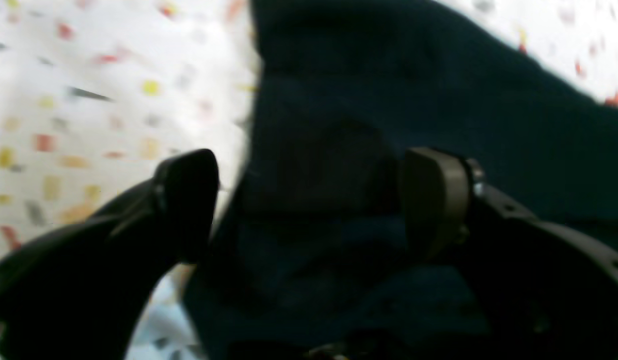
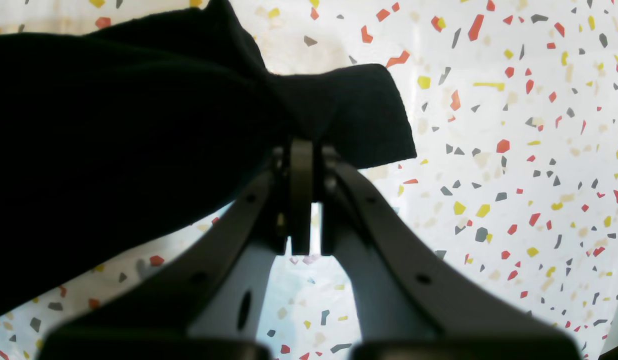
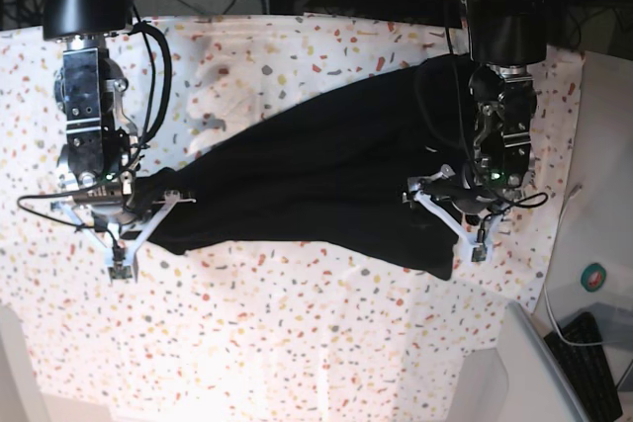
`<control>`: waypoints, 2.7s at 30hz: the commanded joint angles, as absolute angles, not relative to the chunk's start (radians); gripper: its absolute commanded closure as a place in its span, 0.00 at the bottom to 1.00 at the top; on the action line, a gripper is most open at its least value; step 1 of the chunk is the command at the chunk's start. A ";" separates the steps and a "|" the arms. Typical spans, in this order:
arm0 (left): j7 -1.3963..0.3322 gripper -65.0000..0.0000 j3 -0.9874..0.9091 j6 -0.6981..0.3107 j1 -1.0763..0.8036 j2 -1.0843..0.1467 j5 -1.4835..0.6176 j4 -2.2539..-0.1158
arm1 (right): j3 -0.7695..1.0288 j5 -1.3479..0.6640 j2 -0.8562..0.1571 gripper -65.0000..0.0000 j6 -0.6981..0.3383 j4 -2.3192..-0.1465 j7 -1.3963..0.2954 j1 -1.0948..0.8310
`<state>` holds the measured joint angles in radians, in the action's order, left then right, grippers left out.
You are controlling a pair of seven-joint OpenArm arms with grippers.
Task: Layout the t-shirt on the table in an organized manner, then fold the t-shirt properly
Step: 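Pull the shirt hem with the left gripper away from the right gripper, then grasp the shirt's shoulder with the right gripper and pull it outward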
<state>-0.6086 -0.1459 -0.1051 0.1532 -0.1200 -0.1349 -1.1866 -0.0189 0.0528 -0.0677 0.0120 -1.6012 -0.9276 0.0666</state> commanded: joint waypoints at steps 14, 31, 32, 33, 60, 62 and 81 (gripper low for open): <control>-0.565 1.00 -0.196 -0.073 0.133 -0.151 -0.140 -1.331 | -0.016 0.056 -0.076 1.00 0.018 -1.627 -0.908 0.031; -0.565 1.00 -0.142 -0.044 0.219 -0.122 -0.137 -1.678 | -0.019 0.051 -0.137 1.00 0.013 -1.709 -0.792 0.140; -0.565 1.00 -0.122 -0.015 0.249 -0.127 -0.137 -1.646 | -0.019 0.053 -0.143 1.00 0.013 -1.667 -0.773 0.194; -0.565 1.00 -0.105 0.008 0.274 -0.130 -0.137 -1.620 | -0.019 0.053 -0.150 1.00 0.013 -1.624 -0.748 0.237; -0.558 1.00 0.070 0.108 0.719 -0.101 -0.137 -1.142 | -0.031 0.048 0.088 0.57 -0.044 -1.630 -0.650 -0.025; -0.558 1.00 0.099 0.145 0.723 -0.104 -0.137 -1.142 | -0.085 0.048 0.088 0.75 -0.051 -1.604 -0.636 -0.045; -0.558 1.00 0.117 0.151 0.711 -0.101 -0.137 -1.173 | -0.124 -0.045 0.113 1.00 -0.059 -1.491 -0.631 -0.088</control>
<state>-0.5873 0.1200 0.1501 0.6743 -0.0975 -0.1421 -1.1515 -0.1181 -0.0414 0.1047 -0.0601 -1.4765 -0.6460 -0.0952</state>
